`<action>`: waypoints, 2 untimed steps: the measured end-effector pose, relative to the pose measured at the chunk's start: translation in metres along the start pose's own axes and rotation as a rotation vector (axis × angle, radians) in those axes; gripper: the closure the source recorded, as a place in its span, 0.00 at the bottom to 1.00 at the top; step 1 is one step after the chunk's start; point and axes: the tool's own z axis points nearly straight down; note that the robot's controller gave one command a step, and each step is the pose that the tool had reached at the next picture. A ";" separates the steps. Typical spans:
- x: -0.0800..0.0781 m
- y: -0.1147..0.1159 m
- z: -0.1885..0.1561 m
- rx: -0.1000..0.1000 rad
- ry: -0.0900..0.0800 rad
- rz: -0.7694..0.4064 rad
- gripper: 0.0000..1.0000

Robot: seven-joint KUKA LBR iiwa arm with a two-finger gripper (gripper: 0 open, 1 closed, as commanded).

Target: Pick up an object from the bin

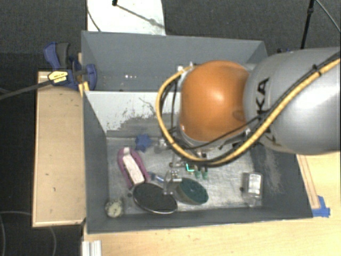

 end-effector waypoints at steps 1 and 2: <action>-0.046 -0.033 0.141 0.001 -0.012 -0.016 0.00; -0.031 -0.045 0.157 -0.002 -0.012 -0.091 0.00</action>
Offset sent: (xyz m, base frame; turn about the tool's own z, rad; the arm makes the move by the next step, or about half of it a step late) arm 0.0391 -0.0311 -0.1474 -0.0193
